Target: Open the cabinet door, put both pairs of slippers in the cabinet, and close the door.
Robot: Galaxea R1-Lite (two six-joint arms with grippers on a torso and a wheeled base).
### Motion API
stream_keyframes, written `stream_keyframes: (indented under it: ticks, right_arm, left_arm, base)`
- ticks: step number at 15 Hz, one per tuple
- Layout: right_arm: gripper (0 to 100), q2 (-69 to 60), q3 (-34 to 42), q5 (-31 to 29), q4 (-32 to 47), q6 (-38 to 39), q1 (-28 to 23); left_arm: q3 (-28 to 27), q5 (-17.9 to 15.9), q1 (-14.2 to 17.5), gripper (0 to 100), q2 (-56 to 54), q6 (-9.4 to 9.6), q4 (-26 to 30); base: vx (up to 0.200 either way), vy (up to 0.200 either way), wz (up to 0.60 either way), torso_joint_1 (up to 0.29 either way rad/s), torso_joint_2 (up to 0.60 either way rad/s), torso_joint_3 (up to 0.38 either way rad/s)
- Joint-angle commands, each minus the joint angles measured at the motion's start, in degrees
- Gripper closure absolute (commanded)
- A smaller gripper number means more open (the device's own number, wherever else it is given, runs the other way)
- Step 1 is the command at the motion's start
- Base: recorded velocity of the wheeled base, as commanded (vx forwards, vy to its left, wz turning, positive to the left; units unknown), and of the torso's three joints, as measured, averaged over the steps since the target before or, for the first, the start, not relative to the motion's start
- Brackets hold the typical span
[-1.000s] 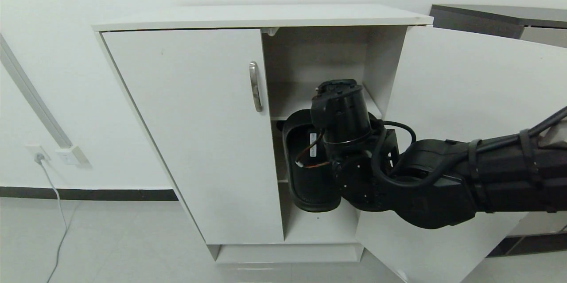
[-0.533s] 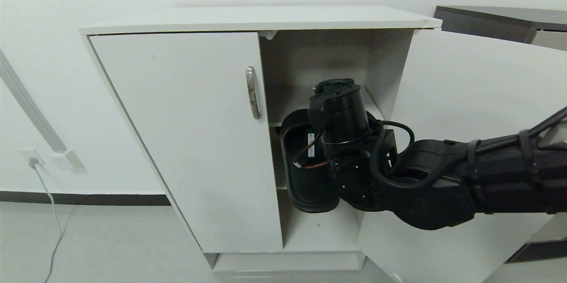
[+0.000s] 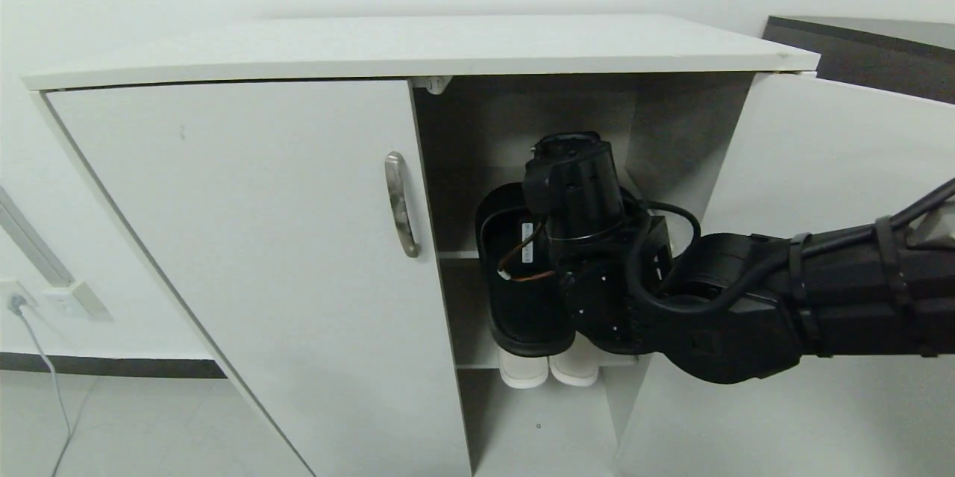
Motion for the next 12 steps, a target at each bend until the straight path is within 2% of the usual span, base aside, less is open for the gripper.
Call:
stream_keyframes:
  ticks: [1, 4, 12]
  right_arm:
    - [100, 0.4, -0.1, 0.0, -0.1, 0.1, 0.0]
    - [100, 1.6, -1.3, 0.0, -0.3, 0.0, -0.2]
    - [100, 11.8, -20.3, 1.3, 8.1, -0.8, -6.3]
  left_arm:
    - [0.0, 0.0, 0.1, 100, 0.0, 0.02, 0.0]
    - [0.0, 0.0, 0.1, 100, 0.0, 0.02, 0.0]
    - [0.0, 0.0, 0.1, 100, 0.0, -0.07, 0.0]
  base:
    - [0.000, 0.000, 0.00, 0.000, 0.00, 0.000]
    - [0.000, 0.000, 0.00, 0.000, 0.00, 0.000]
    - [0.000, 0.000, 0.00, 0.000, 0.00, 0.000]
